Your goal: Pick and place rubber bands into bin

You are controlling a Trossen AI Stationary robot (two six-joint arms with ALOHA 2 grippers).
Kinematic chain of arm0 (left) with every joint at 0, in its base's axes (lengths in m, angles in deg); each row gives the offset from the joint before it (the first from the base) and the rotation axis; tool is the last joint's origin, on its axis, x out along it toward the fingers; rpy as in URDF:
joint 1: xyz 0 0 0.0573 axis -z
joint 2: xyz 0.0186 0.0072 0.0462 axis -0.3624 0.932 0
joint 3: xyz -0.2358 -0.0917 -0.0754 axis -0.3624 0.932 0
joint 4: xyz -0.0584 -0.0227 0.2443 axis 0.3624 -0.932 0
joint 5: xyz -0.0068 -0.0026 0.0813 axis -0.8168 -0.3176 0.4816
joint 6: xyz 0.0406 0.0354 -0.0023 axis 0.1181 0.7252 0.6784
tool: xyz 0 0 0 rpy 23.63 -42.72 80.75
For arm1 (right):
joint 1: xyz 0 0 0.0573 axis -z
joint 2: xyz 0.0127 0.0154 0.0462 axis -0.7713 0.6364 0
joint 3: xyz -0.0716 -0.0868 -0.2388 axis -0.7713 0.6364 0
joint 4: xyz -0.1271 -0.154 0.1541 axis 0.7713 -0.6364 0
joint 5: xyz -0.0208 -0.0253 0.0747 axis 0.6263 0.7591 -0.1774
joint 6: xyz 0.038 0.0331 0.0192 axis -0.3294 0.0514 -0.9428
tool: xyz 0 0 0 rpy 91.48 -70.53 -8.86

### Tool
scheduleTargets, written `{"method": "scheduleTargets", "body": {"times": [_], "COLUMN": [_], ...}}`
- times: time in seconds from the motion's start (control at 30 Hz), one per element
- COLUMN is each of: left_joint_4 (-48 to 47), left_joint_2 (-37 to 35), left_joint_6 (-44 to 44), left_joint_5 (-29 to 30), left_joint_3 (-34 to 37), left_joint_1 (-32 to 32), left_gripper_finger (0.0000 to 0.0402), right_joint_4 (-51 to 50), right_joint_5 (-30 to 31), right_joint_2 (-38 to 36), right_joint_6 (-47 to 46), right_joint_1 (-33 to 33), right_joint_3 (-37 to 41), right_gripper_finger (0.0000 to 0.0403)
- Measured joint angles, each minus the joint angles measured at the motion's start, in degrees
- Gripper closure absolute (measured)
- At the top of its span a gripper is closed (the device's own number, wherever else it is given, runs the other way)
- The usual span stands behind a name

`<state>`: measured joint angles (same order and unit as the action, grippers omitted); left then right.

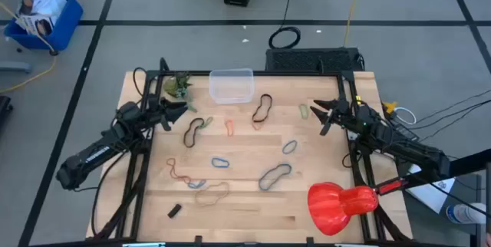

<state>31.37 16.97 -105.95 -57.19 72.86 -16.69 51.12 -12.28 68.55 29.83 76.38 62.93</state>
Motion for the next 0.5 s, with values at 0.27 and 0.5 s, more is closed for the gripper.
{"method": "scheduleTargets", "body": {"times": [0.27, 0.5], "left_joint_4": [0.0, 0.0], "left_joint_2": [0.0, 0.0], "left_joint_6": [0.0, 0.0], "left_joint_5": [0.0, 0.0], "left_joint_3": [0.0, 0.0], "left_joint_1": [0.0, 0.0], "left_gripper_finger": [0.0211, 0.0211], "right_joint_4": [0.0, 0.0], "right_joint_5": [0.0, 0.0], "right_joint_2": [0.0, 0.0], "right_joint_6": [0.0, 0.0], "right_joint_1": [0.0, 0.0], "right_joint_3": [0.0, 0.0], "right_gripper_finger": [0.0261, 0.0261]}}
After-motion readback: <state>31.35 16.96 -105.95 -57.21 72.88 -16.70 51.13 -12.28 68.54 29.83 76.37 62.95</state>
